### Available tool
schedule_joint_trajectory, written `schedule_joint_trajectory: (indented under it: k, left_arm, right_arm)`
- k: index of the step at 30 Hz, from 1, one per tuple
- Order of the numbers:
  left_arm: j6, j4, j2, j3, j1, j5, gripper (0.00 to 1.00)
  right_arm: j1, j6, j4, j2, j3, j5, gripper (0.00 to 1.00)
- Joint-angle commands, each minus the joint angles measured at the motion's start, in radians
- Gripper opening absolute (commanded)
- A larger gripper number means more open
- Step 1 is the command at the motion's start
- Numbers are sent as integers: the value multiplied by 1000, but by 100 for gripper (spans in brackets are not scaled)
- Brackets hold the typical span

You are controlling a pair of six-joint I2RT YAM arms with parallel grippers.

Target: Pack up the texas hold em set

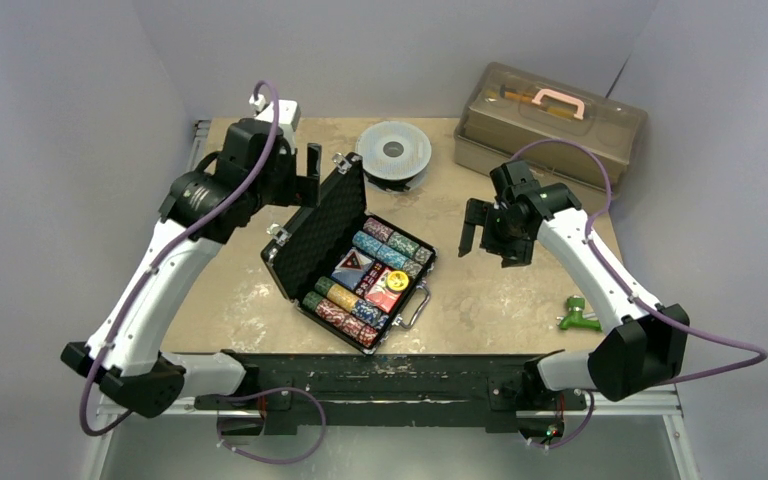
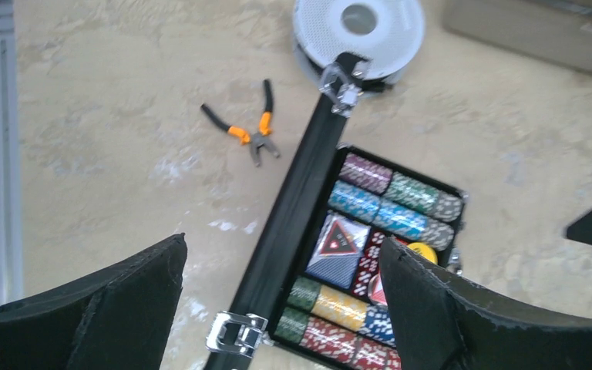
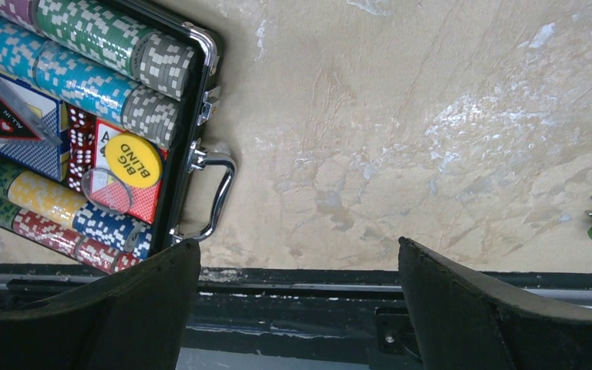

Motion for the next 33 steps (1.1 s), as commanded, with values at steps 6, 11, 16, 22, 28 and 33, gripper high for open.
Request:
schedule_joint_trajectory:
  k: [6, 11, 16, 22, 28, 33]
  left_arm:
    - [70, -25, 130, -5, 75, 169, 92]
    - [130, -25, 221, -13, 74, 150, 88]
    - [117, -6, 234, -48, 73, 267, 79]
    - [5, 1, 245, -109, 41, 368, 64]
    - [-52, -27, 255, -135, -80, 288, 62]
    - [-109, -32, 257, -148, -139, 264, 62]
  right_arm:
    - [-4, -23, 17, -20, -14, -35, 96]
    - [-2, -24, 15, -20, -22, -50, 96]
    - [-2, -24, 17, -35, -33, -51, 96]
    - [-1, -23, 28, -28, -41, -63, 96]
    - [-1, -19, 38, -15, -47, -72, 96]
    - [-2, -13, 46, -13, -61, -77, 96]
